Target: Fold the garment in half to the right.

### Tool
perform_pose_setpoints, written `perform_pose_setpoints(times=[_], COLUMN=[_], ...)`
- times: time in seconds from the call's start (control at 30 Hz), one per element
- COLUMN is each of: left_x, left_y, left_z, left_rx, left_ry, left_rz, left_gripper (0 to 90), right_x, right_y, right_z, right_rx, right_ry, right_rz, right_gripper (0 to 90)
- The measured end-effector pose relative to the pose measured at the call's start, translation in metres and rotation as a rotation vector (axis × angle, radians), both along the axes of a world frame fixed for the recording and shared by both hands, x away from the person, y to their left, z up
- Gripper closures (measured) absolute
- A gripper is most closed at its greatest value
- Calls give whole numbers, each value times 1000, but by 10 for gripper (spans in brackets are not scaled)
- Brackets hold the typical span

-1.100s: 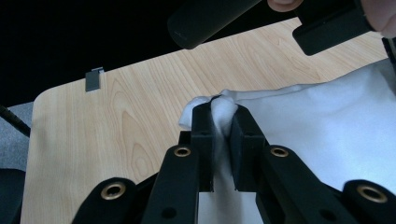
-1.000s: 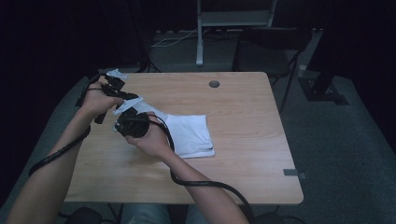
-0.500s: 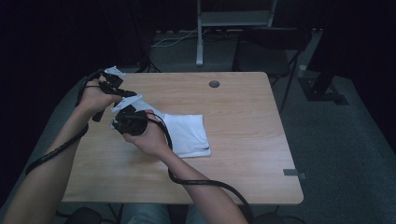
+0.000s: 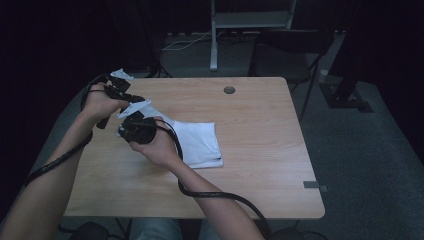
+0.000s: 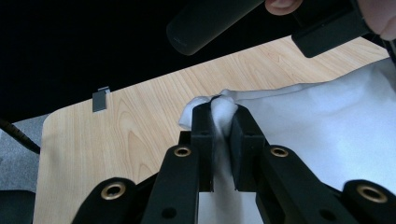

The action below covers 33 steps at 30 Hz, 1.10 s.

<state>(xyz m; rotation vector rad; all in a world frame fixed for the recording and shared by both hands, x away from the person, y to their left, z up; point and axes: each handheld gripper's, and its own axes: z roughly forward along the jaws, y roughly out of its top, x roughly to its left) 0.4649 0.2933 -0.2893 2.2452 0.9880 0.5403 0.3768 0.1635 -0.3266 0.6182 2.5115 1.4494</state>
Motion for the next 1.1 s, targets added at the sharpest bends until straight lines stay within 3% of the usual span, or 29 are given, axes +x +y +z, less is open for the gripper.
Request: perform_pose_setpoints(times=[1.1], left_x=[0], left_y=[5], left_z=[4], left_rx=[10], left_ry=[0], left_rz=[14], left_gripper=[856], right_x=[1], right_y=[5], right_z=[2], right_rx=[17], right_ry=[4], right_rz=[0], right_gripper=[828])
